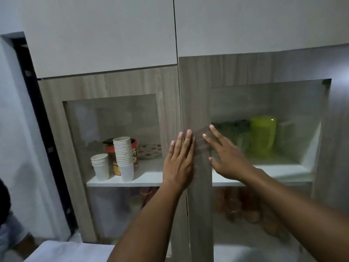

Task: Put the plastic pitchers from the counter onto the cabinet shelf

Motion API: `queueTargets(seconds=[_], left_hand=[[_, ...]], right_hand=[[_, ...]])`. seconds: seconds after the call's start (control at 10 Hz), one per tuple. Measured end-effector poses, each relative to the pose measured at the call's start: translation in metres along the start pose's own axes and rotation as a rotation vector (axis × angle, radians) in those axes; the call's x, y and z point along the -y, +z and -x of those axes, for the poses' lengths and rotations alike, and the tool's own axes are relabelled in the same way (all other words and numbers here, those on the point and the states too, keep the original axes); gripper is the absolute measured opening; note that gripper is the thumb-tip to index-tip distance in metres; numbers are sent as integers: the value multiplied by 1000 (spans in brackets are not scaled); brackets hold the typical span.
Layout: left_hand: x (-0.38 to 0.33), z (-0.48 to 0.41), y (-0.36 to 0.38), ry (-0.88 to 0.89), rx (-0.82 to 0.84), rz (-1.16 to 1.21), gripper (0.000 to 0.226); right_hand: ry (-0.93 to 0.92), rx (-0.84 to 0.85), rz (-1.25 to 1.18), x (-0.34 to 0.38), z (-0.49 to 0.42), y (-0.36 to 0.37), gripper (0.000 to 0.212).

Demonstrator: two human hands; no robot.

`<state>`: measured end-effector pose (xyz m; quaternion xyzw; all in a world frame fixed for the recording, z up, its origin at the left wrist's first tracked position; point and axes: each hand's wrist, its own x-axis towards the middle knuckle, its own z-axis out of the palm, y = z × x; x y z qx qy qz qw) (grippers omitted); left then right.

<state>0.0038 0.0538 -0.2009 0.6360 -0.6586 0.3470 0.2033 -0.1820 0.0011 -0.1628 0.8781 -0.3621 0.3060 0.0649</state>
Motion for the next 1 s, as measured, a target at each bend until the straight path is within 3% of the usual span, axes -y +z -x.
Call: queueTargets(seconds=[0.5, 0.7, 1.0], left_hand=[[30, -71, 87, -25, 203, -93, 104], [30, -73, 91, -25, 213, -12, 99], [26, -65, 47, 20, 358, 31, 92]], right_hand=[[15, -6, 220, -52, -85, 73, 82], [-7, 8, 288, -61, -89, 82, 92], [98, 252, 133, -39, -72, 40, 76]])
